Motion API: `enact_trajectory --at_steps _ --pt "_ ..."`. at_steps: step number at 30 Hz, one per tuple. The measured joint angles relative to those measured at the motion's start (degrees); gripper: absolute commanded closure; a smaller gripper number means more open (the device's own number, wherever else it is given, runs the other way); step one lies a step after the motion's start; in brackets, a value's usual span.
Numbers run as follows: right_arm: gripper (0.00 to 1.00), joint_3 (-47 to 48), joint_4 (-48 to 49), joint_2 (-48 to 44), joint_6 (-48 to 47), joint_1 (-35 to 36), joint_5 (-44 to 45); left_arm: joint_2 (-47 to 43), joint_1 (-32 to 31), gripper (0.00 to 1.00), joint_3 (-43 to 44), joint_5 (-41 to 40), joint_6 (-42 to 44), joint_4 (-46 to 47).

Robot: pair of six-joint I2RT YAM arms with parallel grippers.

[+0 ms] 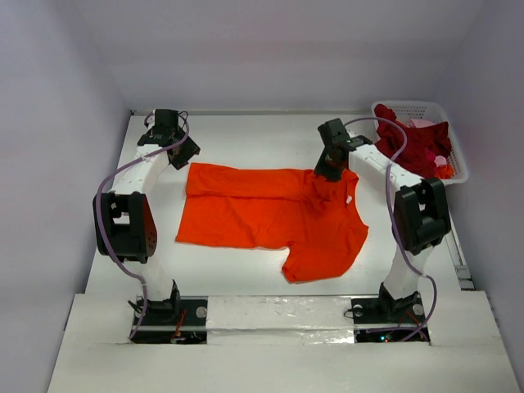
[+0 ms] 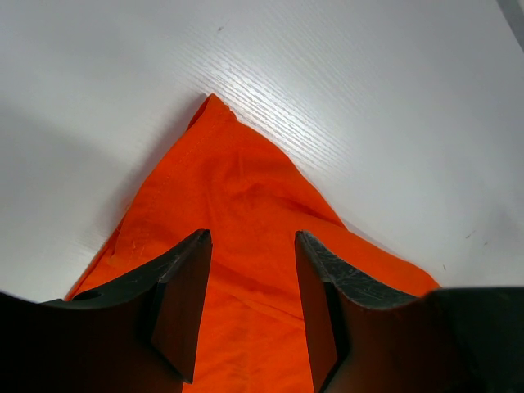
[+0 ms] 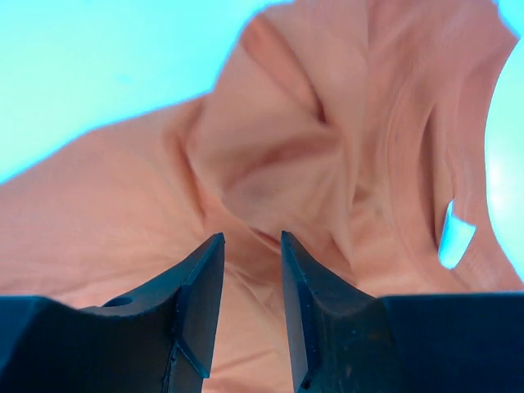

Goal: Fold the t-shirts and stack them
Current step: Fold the flattened tshirt in 1/3 of the way

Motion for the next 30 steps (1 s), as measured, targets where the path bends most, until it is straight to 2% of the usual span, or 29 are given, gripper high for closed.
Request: enact_trajectory --at_steps 7,13,30 --pt "0.65 7.8 -1.2 5.2 -5.0 0.0 2.5 0.0 0.0 0.58 0.0 0.0 0.0 -0.2" --pt "0.65 8.0 -1.7 10.2 -6.8 0.0 1.8 0.0 0.0 0.58 0.3 0.0 0.0 -0.3" --pt "0.61 10.2 -3.8 10.5 -8.8 0.2 0.7 0.0 0.0 0.58 0.4 0.0 0.0 -0.3"
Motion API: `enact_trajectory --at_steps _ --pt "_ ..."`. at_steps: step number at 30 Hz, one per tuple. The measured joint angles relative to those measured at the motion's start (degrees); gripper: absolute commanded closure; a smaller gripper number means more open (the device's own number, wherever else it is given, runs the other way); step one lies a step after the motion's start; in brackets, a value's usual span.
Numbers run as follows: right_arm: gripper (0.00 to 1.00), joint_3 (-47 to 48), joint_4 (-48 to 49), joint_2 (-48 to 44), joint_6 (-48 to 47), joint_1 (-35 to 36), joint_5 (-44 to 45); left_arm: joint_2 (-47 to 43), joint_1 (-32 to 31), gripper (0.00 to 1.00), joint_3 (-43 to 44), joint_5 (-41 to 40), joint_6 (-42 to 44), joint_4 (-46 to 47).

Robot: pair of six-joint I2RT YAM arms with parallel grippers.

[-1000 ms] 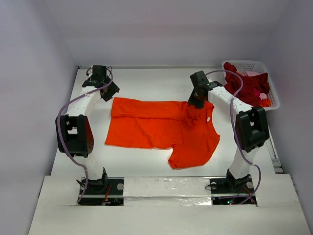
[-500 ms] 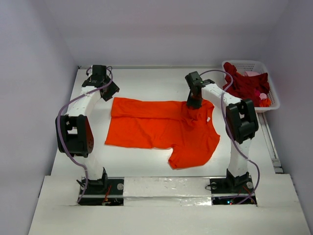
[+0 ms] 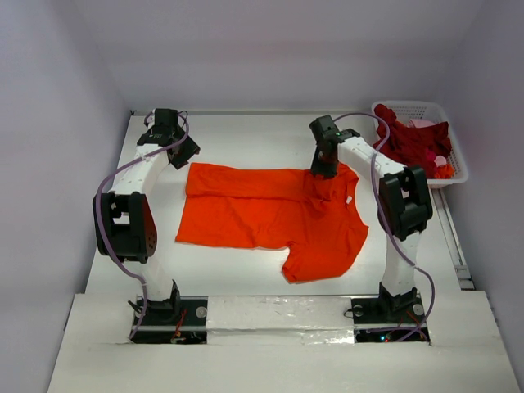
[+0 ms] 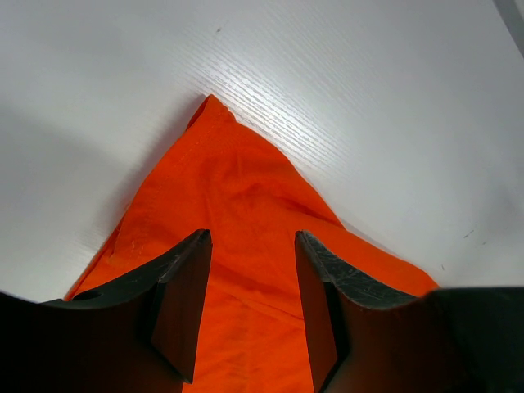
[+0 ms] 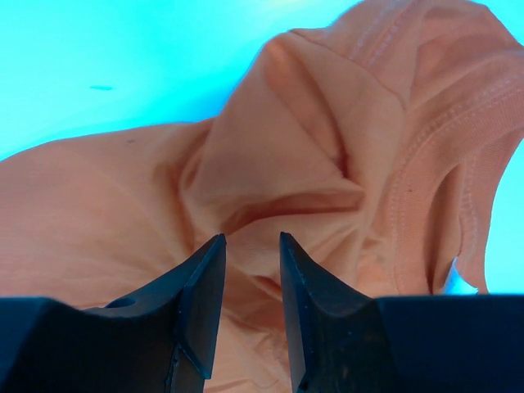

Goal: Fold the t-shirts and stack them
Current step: Fold the flattened tshirt in 1/3 of the way

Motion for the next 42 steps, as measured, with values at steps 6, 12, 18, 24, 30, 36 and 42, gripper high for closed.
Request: enact_trajectory --at_steps 6,12,18,24,30,36,42 --pt "0.61 2.2 -0.5 0.0 -0.9 1.6 0.1 0.0 0.0 0.58 0.0 0.0 0.0 0.0" --pt "0.61 2.4 -0.9 0.0 -1.3 3.0 0.0 0.0 0.0 0.58 0.0 0.0 0.0 0.0" --pt "0.61 2.2 -0.9 0.0 -1.3 3.2 0.1 0.0 0.0 0.58 0.0 0.0 0.0 0.0" --pt "0.61 1.3 -1.2 0.3 -1.2 3.3 0.2 0.0 0.0 0.58 0.0 0.0 0.0 0.0" --pt "0.61 0.9 -1.2 1.6 -1.2 3.2 0.6 0.0 0.0 0.58 0.0 0.0 0.0 0.0" --pt "0.62 0.3 -1.3 3.1 -1.2 3.3 1.1 0.0 0.0 0.58 0.0 0.0 0.0 0.1" --pt "0.86 -0.2 -1.3 3.4 -1.1 3.2 1.9 0.0 0.0 0.58 0.0 0.0 0.0 0.1"
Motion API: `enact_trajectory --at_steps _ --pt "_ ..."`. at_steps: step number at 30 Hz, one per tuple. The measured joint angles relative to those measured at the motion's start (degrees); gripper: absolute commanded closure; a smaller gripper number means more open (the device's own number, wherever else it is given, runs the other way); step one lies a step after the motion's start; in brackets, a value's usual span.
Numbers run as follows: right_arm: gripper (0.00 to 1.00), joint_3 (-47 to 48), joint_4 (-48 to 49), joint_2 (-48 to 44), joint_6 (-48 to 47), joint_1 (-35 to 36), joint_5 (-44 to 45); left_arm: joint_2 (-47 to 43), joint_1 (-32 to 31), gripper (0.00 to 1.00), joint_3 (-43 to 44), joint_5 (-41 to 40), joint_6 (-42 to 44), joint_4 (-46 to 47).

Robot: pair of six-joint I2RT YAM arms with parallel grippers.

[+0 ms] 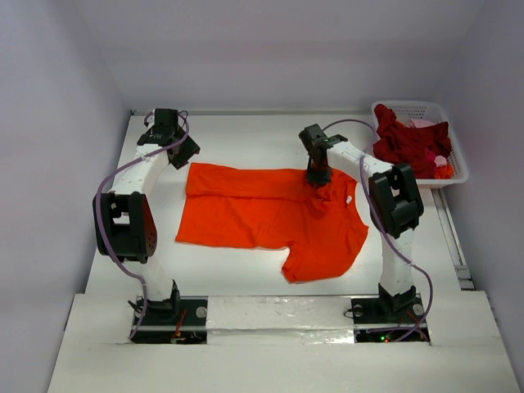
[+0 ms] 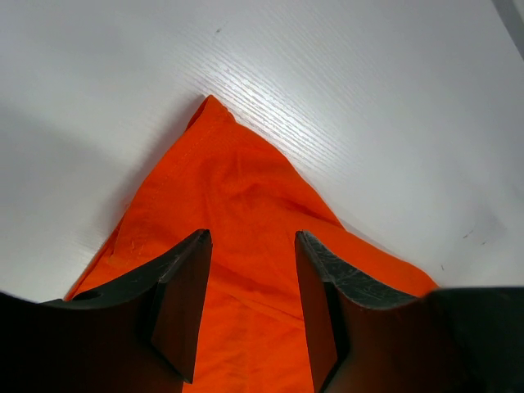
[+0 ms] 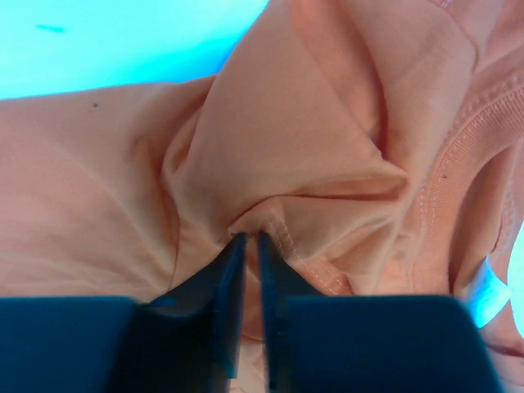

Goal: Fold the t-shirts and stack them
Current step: Fold the flattened tshirt in 1/3 of the way

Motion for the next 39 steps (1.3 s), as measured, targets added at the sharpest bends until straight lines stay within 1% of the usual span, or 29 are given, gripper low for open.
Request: enact_trajectory --at_steps 1,2,3,17,22,23,24,39 --pt "0.90 0.0 0.0 0.0 0.2 0.0 0.1 0.0 0.0 0.58 0.0 0.0 0.0 0.0" --pt "0.99 0.0 0.0 0.0 0.3 0.0 0.2 0.0 0.0 0.58 0.0 0.0 0.0 0.0" --pt "1.00 0.0 0.0 0.0 0.3 0.0 0.3 0.0 0.0 0.58 0.0 0.0 0.0 0.0" --pt "1.00 -0.2 -0.2 -0.2 0.9 0.0 2.8 0.0 0.0 0.58 0.0 0.0 0.0 0.0" --pt "1.00 0.0 -1.1 -1.5 0.9 0.0 3.9 0.0 0.0 0.58 0.0 0.0 0.0 0.0" --pt "0.96 0.2 -1.2 -1.8 0.8 0.0 4.1 0.0 0.0 0.58 0.0 0.0 0.0 0.0" --pt "1.00 0.5 -1.5 -2.1 0.8 0.0 4.2 0.0 0.0 0.58 0.0 0.0 0.0 0.0" --pt "1.00 0.9 -2.1 -7.0 1.2 0.0 7.2 0.0 0.0 0.58 0.0 0.0 0.0 0.0"
